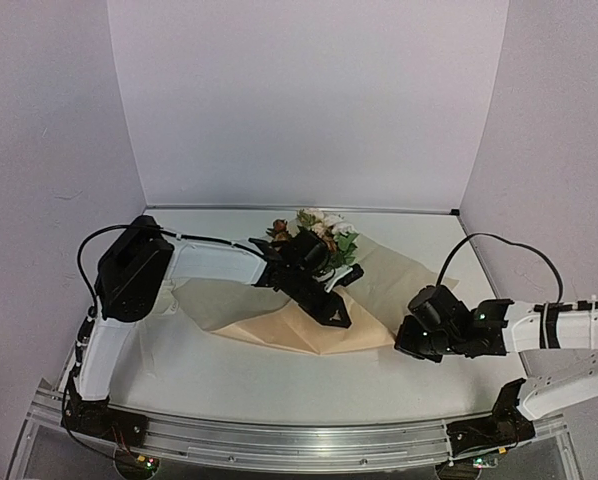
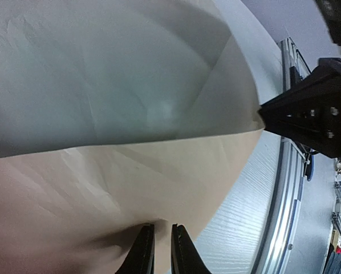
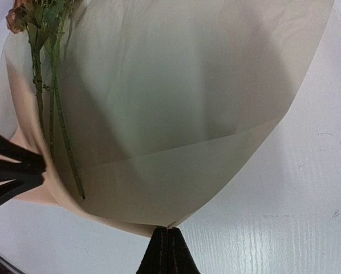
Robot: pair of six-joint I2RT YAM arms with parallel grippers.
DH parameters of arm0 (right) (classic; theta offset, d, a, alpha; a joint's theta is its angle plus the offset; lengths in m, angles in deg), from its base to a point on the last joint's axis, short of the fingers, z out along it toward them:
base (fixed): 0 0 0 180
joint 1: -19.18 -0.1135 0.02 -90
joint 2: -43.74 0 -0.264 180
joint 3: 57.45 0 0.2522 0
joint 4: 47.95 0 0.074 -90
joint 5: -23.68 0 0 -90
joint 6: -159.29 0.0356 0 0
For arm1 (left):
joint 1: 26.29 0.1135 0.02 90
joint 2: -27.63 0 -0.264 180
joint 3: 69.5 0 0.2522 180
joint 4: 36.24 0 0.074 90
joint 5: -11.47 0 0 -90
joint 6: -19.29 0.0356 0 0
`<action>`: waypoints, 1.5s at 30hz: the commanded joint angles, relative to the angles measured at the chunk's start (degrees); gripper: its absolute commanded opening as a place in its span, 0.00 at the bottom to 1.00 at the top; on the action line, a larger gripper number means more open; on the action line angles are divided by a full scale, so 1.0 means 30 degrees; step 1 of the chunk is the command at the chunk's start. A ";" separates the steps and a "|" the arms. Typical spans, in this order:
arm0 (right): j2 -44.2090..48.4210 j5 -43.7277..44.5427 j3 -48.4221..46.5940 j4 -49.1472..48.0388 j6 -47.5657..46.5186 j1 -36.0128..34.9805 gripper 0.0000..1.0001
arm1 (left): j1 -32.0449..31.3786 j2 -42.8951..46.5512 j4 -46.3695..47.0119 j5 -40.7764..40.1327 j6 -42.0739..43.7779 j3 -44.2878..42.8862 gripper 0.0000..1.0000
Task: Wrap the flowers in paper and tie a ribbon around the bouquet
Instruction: Fold the one-fourth-folded wrapping paper at the center of the board.
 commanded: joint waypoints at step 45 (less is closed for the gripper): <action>-0.0642 0.0154 -0.0862 0.1613 0.0400 -0.0050 0.00 | -0.2363 0.4759 0.6499 -0.1493 0.8470 0.8091 0.24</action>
